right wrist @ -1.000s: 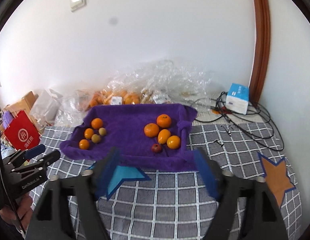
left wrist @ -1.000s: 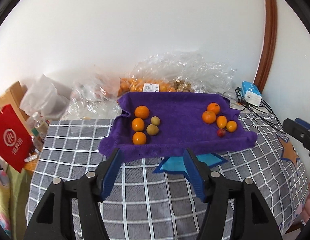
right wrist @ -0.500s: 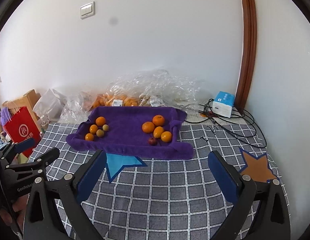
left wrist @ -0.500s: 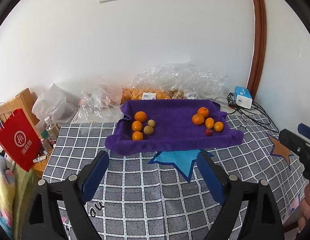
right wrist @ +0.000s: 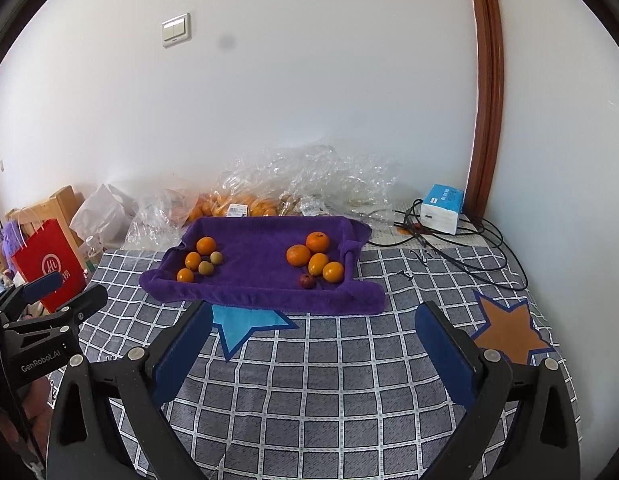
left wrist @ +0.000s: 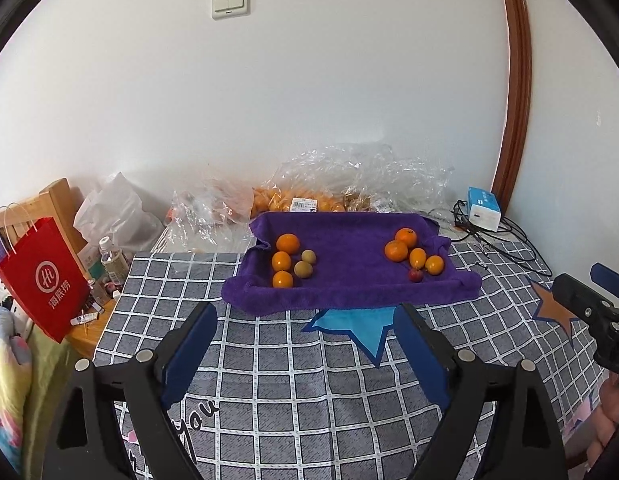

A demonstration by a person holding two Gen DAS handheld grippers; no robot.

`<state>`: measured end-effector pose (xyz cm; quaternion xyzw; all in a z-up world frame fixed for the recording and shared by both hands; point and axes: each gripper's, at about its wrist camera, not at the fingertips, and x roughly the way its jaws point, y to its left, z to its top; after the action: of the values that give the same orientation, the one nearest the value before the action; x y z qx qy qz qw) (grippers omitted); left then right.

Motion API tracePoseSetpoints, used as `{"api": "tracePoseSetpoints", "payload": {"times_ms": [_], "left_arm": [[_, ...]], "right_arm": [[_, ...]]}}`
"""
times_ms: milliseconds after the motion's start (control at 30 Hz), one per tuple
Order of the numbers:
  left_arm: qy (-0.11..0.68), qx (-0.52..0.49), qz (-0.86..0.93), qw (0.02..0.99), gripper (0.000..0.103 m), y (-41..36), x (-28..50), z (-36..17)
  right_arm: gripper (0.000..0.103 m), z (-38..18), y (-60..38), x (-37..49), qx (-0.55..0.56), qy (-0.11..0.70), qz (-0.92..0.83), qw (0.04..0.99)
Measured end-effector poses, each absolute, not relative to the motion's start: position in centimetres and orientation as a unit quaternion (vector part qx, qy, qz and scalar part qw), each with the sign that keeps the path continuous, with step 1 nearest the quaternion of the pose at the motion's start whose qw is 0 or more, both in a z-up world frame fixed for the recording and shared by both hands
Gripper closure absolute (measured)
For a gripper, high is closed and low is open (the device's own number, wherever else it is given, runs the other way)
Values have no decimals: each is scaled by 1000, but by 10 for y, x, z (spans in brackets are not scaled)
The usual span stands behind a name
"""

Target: Organize fruits

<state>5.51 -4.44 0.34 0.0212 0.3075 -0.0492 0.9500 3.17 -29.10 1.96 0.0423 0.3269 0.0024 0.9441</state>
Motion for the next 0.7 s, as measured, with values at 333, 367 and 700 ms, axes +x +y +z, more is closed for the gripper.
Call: {"api": "tracePoseSetpoints", "payload": {"times_ms": [333, 367, 700], "left_arm": [[308, 22, -52, 950, 13, -46, 52, 3], [310, 22, -53, 949, 13, -45, 53, 3], [307, 17, -50, 950, 13, -43, 53, 4]], "right_arm": [[3, 17, -291, 31, 43, 329, 2, 943], [3, 17, -290, 31, 42, 329, 0, 943], [3, 15, -290, 31, 40, 330, 1, 943]]}}
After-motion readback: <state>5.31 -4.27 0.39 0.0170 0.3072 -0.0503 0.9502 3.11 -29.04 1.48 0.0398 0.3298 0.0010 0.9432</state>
